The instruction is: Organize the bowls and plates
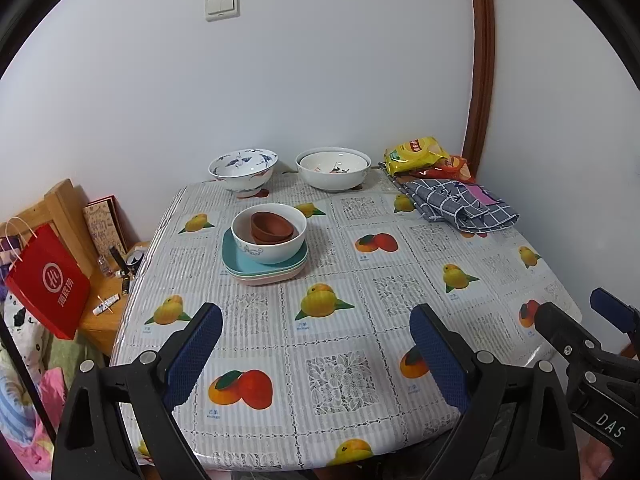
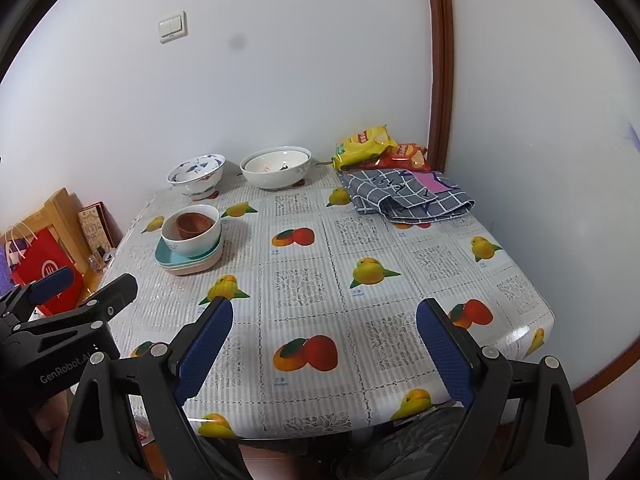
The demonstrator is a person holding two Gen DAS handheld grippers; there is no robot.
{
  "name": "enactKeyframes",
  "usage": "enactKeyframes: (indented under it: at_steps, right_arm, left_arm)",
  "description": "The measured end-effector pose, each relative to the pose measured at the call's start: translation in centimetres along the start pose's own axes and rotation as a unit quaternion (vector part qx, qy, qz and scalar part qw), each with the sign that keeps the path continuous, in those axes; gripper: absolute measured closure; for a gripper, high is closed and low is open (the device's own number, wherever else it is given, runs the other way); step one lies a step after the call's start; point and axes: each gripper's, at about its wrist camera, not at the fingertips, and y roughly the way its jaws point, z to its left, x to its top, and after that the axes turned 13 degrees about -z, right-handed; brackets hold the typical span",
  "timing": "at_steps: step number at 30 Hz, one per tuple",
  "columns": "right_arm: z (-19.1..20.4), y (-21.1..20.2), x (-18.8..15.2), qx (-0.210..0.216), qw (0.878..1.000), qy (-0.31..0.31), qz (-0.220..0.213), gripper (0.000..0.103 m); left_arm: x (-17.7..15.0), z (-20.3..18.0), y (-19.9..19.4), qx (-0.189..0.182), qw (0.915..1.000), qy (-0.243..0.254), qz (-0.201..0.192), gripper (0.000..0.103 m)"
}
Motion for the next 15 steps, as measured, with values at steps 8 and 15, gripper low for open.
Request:
enactKeyframes:
  at_steps: [8, 15]
  right_arm:
    - [-0.12, -0.30, 0.08, -0.002, 1.000, 0.004, -0.004, 0.011]
    - [-0.25, -0.57, -0.04, 0.001, 1.000, 0.010, -0.009, 0.011]
  left_arm:
    - [-0.18, 0.08, 0.17, -0.004, 1.0000, 0.000, 0.008, 0.008]
    - [-0.34, -0.13, 0.13, 0.000, 1.0000, 0.003, 0.007, 0.008]
